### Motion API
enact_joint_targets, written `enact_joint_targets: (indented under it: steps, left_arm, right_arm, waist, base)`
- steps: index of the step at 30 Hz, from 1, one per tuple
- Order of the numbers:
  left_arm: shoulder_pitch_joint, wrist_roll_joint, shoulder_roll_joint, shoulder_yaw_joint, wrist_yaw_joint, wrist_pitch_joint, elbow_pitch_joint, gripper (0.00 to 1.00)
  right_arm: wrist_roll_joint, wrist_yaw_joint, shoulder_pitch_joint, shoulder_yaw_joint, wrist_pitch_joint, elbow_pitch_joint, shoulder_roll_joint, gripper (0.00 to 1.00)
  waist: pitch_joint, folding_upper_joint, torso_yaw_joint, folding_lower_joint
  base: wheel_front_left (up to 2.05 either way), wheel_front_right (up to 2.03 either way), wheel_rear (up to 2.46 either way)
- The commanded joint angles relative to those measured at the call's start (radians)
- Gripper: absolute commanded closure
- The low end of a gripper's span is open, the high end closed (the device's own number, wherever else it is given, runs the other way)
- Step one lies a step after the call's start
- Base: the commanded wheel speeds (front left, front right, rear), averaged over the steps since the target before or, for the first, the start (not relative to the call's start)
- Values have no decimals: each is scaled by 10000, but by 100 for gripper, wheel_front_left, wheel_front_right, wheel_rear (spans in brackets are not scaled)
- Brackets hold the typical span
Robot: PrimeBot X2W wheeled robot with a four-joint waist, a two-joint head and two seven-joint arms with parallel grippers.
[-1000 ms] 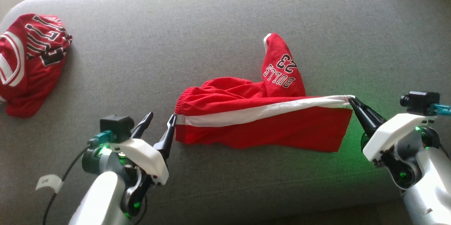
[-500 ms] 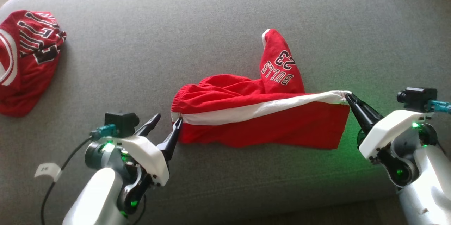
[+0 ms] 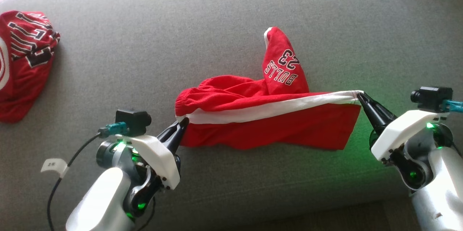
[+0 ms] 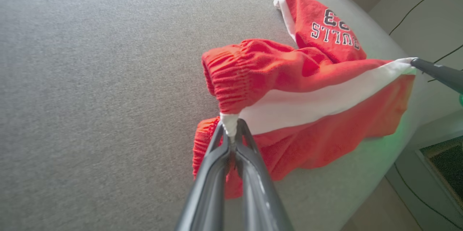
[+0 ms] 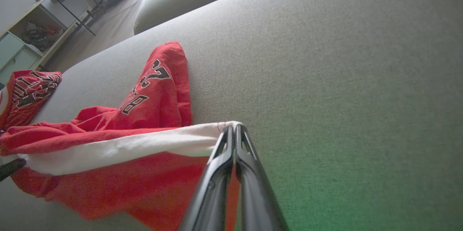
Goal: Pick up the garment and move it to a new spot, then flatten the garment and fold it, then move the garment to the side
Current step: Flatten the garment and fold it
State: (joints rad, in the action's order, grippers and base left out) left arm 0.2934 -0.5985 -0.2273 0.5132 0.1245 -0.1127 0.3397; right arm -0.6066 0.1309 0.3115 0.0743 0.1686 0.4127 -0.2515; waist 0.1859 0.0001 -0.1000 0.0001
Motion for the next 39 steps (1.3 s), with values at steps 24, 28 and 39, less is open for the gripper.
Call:
enact_joint_targets:
  steps: [24,28,39]
  left_arm:
    - [2315,-5501,-1568,-1989,-549,-1071,-4127,100]
    - [3566,-5609,-1662,-1890,-766,-1863,-4296,100]
    - [6667,-5349,-1228,-1664,-658,-2436,-2393,100]
  right_arm:
    - [-293,-2,2283,-709,-295,-2602,-738,100]
    - [-120,-2,3341,-681,-166,-2600,-994,100]
    - [244,-2,6229,-194,-100,-1218,-989,100]
  waist:
    - [-1888,-1,-181,-1]
    - [-1965,-1,-213,-1]
    - [-1344,-1,-511,-1]
  base:
    - [0,0,0]
    - [0,0,0]
    - [0,0,0]
